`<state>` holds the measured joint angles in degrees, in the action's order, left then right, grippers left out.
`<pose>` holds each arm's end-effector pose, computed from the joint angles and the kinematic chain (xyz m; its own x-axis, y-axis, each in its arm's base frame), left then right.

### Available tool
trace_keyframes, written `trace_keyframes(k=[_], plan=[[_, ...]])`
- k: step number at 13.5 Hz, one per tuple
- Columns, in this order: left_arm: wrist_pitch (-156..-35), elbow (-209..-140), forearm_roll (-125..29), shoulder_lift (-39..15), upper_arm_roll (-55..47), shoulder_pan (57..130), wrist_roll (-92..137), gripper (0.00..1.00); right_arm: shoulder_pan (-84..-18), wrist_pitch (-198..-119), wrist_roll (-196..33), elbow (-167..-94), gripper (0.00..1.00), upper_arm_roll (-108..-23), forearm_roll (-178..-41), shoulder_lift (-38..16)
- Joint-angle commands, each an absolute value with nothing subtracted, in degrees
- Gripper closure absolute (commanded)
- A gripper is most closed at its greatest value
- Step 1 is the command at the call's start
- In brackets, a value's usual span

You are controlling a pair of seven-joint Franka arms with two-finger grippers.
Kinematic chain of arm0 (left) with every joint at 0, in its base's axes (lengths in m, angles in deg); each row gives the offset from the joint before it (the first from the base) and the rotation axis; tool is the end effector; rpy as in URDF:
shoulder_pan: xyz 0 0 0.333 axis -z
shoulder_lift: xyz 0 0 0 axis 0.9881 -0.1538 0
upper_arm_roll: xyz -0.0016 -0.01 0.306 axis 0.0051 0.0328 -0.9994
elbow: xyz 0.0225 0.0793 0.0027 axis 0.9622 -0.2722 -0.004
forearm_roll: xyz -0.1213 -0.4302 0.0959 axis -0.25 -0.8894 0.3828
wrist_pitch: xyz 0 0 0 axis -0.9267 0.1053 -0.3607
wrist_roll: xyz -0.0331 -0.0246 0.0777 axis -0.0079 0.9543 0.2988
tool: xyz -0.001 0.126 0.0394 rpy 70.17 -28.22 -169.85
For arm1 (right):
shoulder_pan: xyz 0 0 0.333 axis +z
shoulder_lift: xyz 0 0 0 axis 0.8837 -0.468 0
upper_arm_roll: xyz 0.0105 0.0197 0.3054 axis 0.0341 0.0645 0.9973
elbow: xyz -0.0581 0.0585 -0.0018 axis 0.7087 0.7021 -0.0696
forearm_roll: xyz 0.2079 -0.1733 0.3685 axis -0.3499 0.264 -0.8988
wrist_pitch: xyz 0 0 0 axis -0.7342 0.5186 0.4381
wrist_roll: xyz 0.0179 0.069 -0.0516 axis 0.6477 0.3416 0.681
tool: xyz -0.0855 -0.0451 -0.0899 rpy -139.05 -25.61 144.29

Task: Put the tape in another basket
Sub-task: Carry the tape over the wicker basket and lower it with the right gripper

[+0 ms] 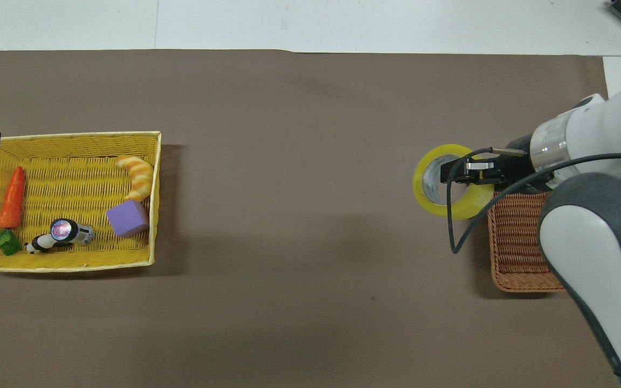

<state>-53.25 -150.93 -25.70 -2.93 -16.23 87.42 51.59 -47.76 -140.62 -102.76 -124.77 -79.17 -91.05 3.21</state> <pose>0.6400 0.0276 0.6337 0.9682 -0.1786 0.1753 -0.1813 -0.9834 -0.0007 0.6245 0.1104 0.5216 0.9914 -0.1230 -0.0442 -0.1293 -0.9722 -0.1954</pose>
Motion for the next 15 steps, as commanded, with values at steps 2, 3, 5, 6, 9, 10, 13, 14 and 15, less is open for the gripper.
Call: trace_keyframes(k=[2,3,5,6,9,10,13,14,15], plan=[[-45.07,-145.85,-24.64,-3.4,-16.88,87.65,51.62,0.0,-49.96,-130.24,-99.74,-117.67,1.0,-78.74,-84.27,2.69],[-45.06,-146.55,-24.64,-1.66,-16.45,87.65,51.53,0.0,-51.1,-128.13,-96.5,-117.31,1.0,-78.83,-83.46,2.78],[-44.98,-148.04,-24.64,-0.68,-16.44,87.57,51.44,0.0,-54.78,-124.43,-91.3,-116.08,1.0,-78.92,-83.19,2.78],[-44.8,-148.14,-24.55,-0.67,-16.44,87.57,51.36,0.0,-56.98,-123.54,-88.84,-115.82,1.0,-78.83,-83.63,3.13],[-44.27,-148.05,-24.46,-0.76,-16.44,87.57,51.35,0.0,-61.21,-123.97,-85.13,-119.05,1.0,-78.92,-83.9,5.23],[-42.71,-148.05,-24.11,-0.67,-16.36,87.57,51.35,0.0,-62.35,-125.02,-84.78,-121.24,1.0,-78.92,-83.81,6.54],[-40.59,-148.14,-23.23,-0.23,-16.0,87.57,51.18,0.0,-63.5,-129.23,-84.69,-128.01,1.0,-78.92,-83.37,7.7],[-40.67,-148.05,-23.23,-0.32,-16.09,87.57,51.18,0.0,-63.68,-131.77,-83.99,-130.81,1.0,-79.0,-83.19,7.87],[-40.75,-148.05,-23.32,-0.32,-16.0,87.57,51.18,0.0,-64.03,-133.8,-83.55,-132.93,1.0,-79.01,-82.32,7.88]])
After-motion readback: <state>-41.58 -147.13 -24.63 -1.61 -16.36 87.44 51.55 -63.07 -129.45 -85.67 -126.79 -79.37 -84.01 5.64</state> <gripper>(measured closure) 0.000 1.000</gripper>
